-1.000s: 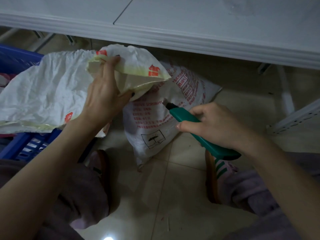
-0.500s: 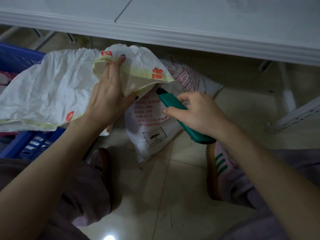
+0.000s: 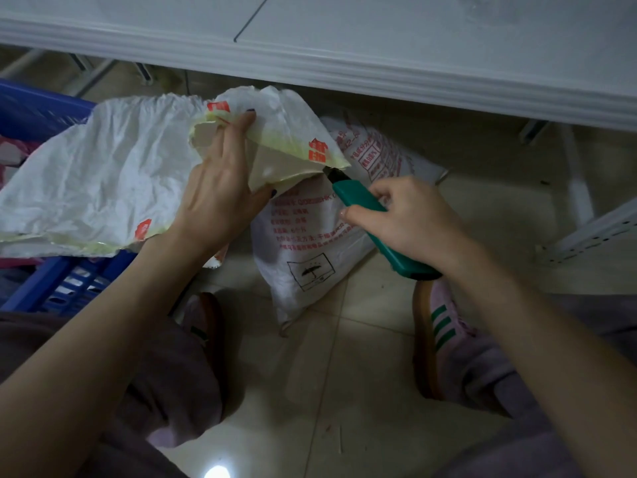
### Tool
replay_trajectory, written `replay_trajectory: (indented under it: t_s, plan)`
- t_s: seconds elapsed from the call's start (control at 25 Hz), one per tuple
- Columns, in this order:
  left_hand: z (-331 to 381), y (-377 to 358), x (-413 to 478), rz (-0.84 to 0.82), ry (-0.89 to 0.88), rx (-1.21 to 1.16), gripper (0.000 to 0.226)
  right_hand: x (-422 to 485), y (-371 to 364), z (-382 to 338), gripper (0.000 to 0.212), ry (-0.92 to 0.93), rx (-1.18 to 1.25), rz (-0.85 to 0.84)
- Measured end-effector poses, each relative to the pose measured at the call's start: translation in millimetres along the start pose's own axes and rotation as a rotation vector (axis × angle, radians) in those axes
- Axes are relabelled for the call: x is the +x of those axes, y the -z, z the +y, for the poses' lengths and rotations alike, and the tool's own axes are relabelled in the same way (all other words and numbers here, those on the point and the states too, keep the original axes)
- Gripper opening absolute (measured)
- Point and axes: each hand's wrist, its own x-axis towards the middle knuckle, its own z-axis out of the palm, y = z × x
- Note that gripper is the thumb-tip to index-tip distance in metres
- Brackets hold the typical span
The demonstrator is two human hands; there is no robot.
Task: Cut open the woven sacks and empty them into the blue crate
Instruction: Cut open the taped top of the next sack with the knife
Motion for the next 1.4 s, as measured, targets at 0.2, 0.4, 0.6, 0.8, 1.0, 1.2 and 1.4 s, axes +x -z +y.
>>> replay_trajectory:
  t_s: [0.2,0.4,0.6,0.8,1.0,1.2,1.4]
  plan:
    - [-5,-1,7,-0.026,0.024,-0.045,0.086,-4,8,10,0.036,-0.046,-0.071,0.020]
    - [3,-2,12,-0.044,0.038,-0.028,0.084,-9,21,10,0.037,-0.009,-0.139,0.053]
    - [6,-7,9,-0.067,-0.003,0.028,0.081,-15,45,15,0.041,-0.050,-0.231,0.001]
    - [0,-3,11,-0.019,0.076,-0.002,0.080,-13,79,26,0.036,-0.167,-0.177,0.312]
    - [9,-4,11,-0.007,0.002,-0.068,0.083,-3,40,6,0.038,-0.099,-0.093,0.106]
    - [7,1,11,0.019,-0.021,-0.071,0.084,8,31,-12,0.034,-0.082,0.095,0.074]
    - [8,12,11,0.041,0.015,-0.129,0.083,6,23,-28,0.030,0.023,0.256,0.109]
